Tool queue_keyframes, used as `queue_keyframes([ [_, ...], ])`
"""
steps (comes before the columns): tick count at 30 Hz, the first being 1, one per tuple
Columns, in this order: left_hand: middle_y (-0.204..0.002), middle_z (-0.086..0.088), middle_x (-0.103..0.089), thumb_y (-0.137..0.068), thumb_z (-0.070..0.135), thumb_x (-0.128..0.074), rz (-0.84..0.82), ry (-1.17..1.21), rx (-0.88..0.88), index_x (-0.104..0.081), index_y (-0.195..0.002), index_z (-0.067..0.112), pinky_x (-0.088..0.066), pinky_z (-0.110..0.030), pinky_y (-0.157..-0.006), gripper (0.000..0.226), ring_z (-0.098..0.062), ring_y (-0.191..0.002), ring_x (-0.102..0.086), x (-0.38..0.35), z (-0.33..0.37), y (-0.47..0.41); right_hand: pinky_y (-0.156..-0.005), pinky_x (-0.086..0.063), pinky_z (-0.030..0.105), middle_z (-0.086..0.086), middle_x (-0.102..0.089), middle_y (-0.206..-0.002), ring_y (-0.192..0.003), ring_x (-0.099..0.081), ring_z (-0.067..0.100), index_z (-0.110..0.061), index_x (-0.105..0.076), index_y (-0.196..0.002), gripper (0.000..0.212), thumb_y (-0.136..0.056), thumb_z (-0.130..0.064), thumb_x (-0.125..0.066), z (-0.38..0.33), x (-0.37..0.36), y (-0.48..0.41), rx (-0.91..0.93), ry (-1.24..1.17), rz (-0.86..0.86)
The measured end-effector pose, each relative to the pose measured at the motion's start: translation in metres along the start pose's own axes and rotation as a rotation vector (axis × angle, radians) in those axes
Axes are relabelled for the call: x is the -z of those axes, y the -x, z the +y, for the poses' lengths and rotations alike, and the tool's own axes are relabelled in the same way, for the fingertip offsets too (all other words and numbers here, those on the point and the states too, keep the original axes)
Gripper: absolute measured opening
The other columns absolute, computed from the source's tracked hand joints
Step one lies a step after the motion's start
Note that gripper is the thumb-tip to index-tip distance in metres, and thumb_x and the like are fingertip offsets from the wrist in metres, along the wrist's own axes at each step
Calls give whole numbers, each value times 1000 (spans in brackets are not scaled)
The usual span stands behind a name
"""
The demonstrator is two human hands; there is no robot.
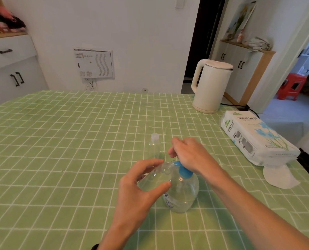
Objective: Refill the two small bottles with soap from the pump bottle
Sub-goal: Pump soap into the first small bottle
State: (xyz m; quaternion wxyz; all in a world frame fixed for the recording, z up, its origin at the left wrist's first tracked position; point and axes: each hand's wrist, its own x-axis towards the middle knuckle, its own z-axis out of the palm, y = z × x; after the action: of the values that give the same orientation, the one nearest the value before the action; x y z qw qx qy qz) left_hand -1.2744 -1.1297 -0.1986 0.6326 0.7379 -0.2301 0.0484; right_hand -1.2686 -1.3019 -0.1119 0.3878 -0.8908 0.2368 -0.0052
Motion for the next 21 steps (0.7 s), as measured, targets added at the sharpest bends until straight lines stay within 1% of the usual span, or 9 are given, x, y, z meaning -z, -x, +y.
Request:
queue_keyframes([
  [3, -113, 16, -79, -70, 25, -91, -4, 5, 5, -74, -112, 43, -55, -39, -102, 49, -15, -112, -73, 0, 1, 0, -105, -54, 51, 14, -80, -113, -112, -72, 33, -4, -79, -106, 54, -106, -40, -39, 0, 0, 0, 2, 14, 6],
  [7, -113, 16, -79, -69, 28, -91, 4, 9, 6, -75, -111, 43, -54, -43, -104, 48, -15, -112, -73, 2, 2, 0, -104, -54, 49, 13, -80, -113, -112, -72, 32, -5, -79, -107, 57, -106, -43, -37, -3, 6, 0, 16, 7, 13],
  [10, -115, 16, -79, -69, 31, -91, 6, 12, 5, -75, -112, 43, -54, -45, -105, 47, -15, -113, -73, 4, 3, 0, -103, -53, 48, 18, -77, -121, -116, -70, 37, 1, -74, -116, 60, -105, -44, -37, -4, 8, -1, 25, 20, 28],
  [12, -115, 17, -78, -69, 36, -90, 9, 15, -1, -74, -113, 45, -54, -44, -105, 48, -15, -114, -73, 4, 3, 0, -102, -53, 46, 17, -78, -119, -115, -71, 36, 0, -76, -113, 59, -106, -44, -37, -3, 8, -1, 21, 18, 27],
  [15, -116, 17, -78, -69, 36, -90, 9, 14, -2, -74, -114, 45, -54, -43, -105, 48, -16, -114, -72, 4, 2, -1, -100, -55, 45, 9, -81, -107, -107, -73, 29, -10, -80, -100, 53, -107, -41, -38, -2, 4, -1, 9, 15, 23],
  [18, -115, 17, -78, -70, 30, -92, 6, 2, -4, -74, -113, 44, -55, -43, -104, 48, -15, -114, -73, 3, -1, -2, -103, -55, 50, 13, -80, -111, -110, -73, 33, -4, -78, -107, 54, -106, -40, -38, -1, 1, 0, -15, 29, 17],
  [21, -114, 16, -78, -69, 29, -91, 9, 6, 5, -74, -112, 44, -55, -45, -104, 48, -15, -113, -73, 1, -1, -1, -104, -55, 53, 15, -80, -114, -112, -73, 35, 0, -77, -111, 56, -106, -40, -38, 0, -1, 2, -14, 37, 25],
])
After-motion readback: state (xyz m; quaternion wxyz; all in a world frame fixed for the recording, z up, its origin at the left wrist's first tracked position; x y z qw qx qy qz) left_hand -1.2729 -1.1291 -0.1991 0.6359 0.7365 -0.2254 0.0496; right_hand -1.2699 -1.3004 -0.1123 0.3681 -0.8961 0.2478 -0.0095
